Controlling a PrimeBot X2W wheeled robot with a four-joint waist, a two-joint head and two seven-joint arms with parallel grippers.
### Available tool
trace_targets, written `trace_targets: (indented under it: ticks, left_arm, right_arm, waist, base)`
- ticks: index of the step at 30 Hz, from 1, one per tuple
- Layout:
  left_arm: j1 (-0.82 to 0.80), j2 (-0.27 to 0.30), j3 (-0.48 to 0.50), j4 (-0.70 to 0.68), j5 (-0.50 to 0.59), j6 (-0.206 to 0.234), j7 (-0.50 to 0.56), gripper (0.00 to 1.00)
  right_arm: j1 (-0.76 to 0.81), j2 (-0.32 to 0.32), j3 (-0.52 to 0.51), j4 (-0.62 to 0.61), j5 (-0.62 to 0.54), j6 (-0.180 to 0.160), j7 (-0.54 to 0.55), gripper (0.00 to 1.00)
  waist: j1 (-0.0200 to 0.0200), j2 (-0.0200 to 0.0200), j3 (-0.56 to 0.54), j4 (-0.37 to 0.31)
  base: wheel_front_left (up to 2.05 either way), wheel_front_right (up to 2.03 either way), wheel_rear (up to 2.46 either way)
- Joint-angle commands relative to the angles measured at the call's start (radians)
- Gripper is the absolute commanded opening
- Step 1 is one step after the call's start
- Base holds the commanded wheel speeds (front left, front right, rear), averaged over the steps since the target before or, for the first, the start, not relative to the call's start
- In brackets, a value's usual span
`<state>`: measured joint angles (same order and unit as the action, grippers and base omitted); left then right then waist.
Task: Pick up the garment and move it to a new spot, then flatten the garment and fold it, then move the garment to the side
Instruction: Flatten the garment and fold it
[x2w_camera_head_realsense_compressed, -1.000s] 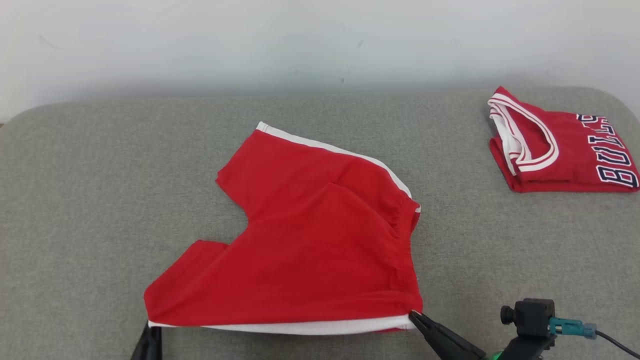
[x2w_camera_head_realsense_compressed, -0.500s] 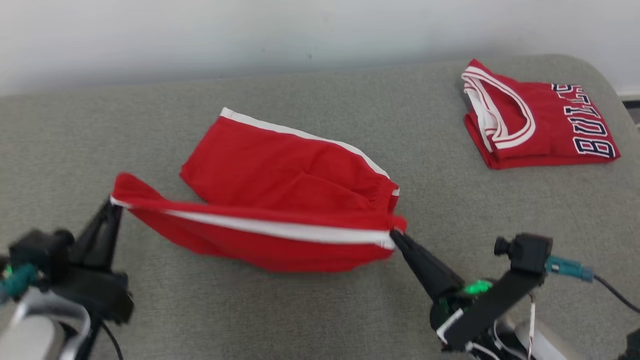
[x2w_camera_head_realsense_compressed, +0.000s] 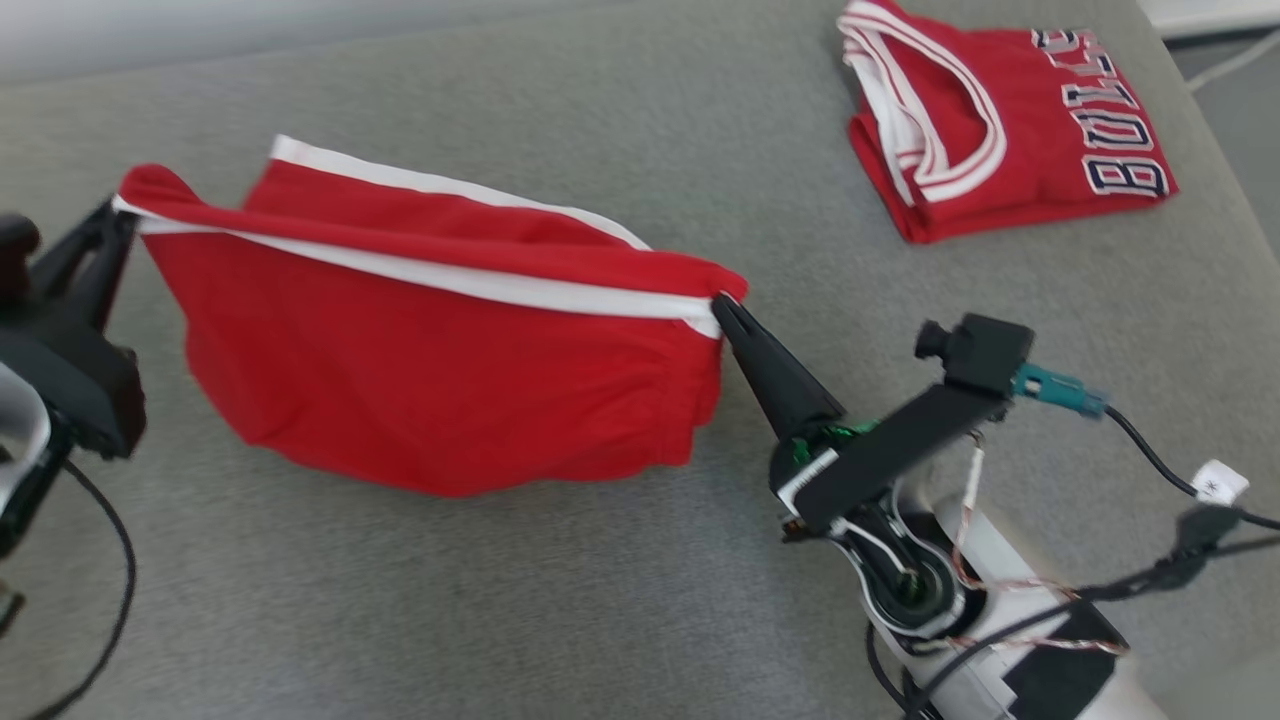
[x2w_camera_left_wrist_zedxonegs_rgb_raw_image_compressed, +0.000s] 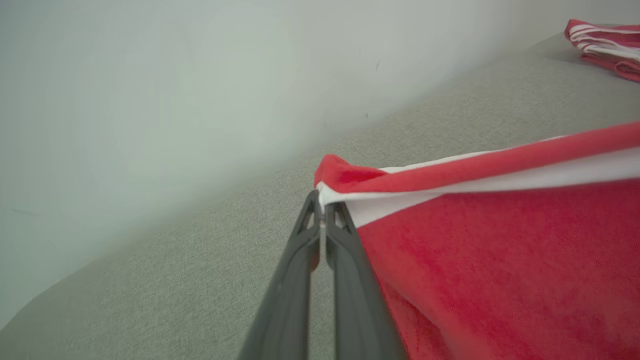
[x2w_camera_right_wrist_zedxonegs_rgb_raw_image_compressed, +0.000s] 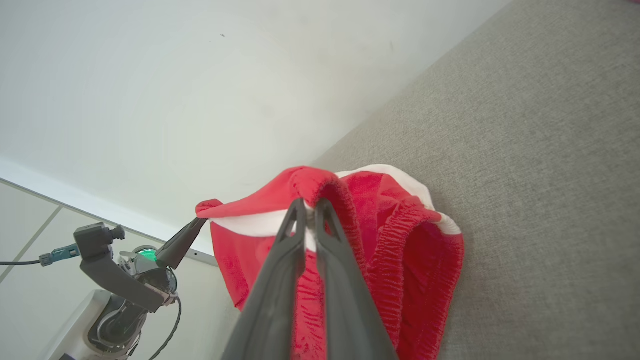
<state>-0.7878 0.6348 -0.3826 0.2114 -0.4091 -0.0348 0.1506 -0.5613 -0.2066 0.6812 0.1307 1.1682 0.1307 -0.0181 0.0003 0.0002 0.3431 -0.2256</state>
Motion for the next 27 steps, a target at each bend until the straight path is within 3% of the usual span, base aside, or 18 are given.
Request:
trace_targets:
  ticks: [1, 15, 23, 24, 25, 26, 27]
  left_arm:
    - [-0.036, 0.010, -0.002, 0.031, 0.006, -0.009, 0.003, 0.00]
    - [-0.240, 0.032, -0.083, 0.265, 0.055, -0.073, 0.036, 0.00]
    - [-0.288, 0.007, -0.132, 0.352, 0.060, -0.086, -0.010, 0.00]
    - [-0.292, 0.004, -0.137, 0.356, 0.061, -0.087, -0.022, 0.25]
    - [-0.296, -0.002, -0.141, 0.357, 0.061, -0.088, -0.039, 0.49]
    - [-0.297, -0.007, -0.143, 0.361, 0.059, -0.089, -0.052, 1.00]
    - [-0.294, -0.013, -0.147, 0.368, 0.058, -0.089, -0.064, 1.00]
  right_arm:
    - [-0.028, 0.016, 0.002, 0.020, -0.008, 0.000, -0.003, 0.00]
    - [-0.164, 0.117, 0.027, 0.177, 0.043, 0.000, -0.045, 0.00]
    - [-0.208, 0.134, 0.073, 0.245, 0.042, 0.000, -0.084, 0.00]
    - [-0.212, 0.130, 0.077, 0.253, 0.033, 0.000, -0.091, 0.08]
    - [-0.216, 0.125, 0.083, 0.259, 0.026, 0.000, -0.098, 0.33]
    - [-0.218, 0.121, 0.087, 0.261, 0.022, 0.000, -0.105, 0.84]
    - [-0.216, 0.117, 0.089, 0.264, 0.023, 0.000, -0.112, 1.00]
  waist:
    - [-0.0003, -0.0002, 0.074, -0.076]
    - [-0.0003, -0.0002, 0.145, -0.149]
    - [-0.0003, -0.0002, 0.149, -0.141]
    - [-0.0003, -0.0002, 0.147, -0.137]
    - [-0.0003, -0.0002, 0.144, -0.133]
    - [-0.0003, -0.0002, 0.140, -0.130]
    - [-0.0003, -0.0002, 0.134, -0.126]
  base:
    - [0.00, 0.00, 0.00]
    - [0.00, 0.00, 0.00]
    - [0.00, 0.00, 0.00]
    - [0.00, 0.00, 0.00]
    - [0.00, 0.00, 0.00]
    - [0.00, 0.00, 0.00]
    - [0.00, 0.00, 0.00]
